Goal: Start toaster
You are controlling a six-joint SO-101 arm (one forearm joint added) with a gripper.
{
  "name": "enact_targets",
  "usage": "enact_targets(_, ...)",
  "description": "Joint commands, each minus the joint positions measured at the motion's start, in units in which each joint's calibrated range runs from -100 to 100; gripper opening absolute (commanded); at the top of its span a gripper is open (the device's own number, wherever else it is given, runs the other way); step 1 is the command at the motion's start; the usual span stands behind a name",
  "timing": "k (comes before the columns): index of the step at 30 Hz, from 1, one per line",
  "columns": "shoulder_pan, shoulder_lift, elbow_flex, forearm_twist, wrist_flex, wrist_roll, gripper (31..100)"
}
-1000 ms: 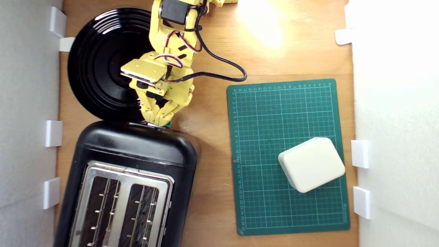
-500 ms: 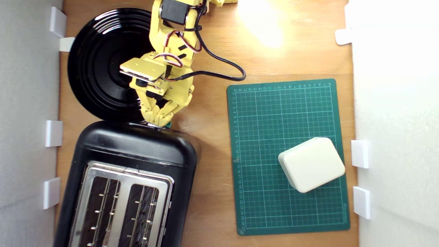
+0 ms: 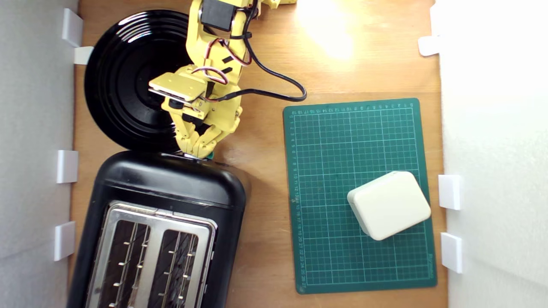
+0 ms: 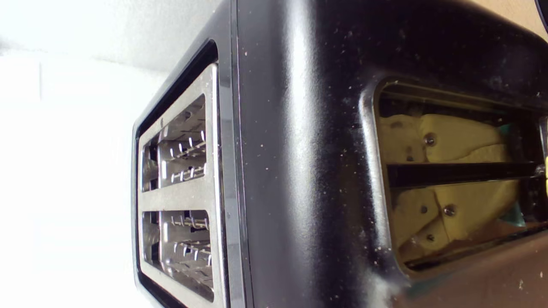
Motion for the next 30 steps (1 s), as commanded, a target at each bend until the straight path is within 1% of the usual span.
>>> enact_targets(1, -0.8, 7.3, -2.4, -1.2, 5.0, 0.0, 31.3)
enact_targets(7, -0.9, 6.1, -5.8, -1.3, 12.1, -0.1, 31.3)
enact_targets(13, -1.4, 6.1, -12.0, -1.4, 21.8, -0.3, 31.3)
enact_targets(17, -2.1, 6.0, -15.8, -3.3, 27.3, -0.2, 31.3)
enact_targets(20, -2.9, 6.0, -17.4, -3.2, 29.0, -0.3, 31.3)
enact_targets(24, -3.1, 5.8, -17.7, -2.6, 29.0, -0.4, 31.3)
enact_targets(30, -2.8, 1.9, -19.8, -3.2, 29.1, -0.4, 31.3)
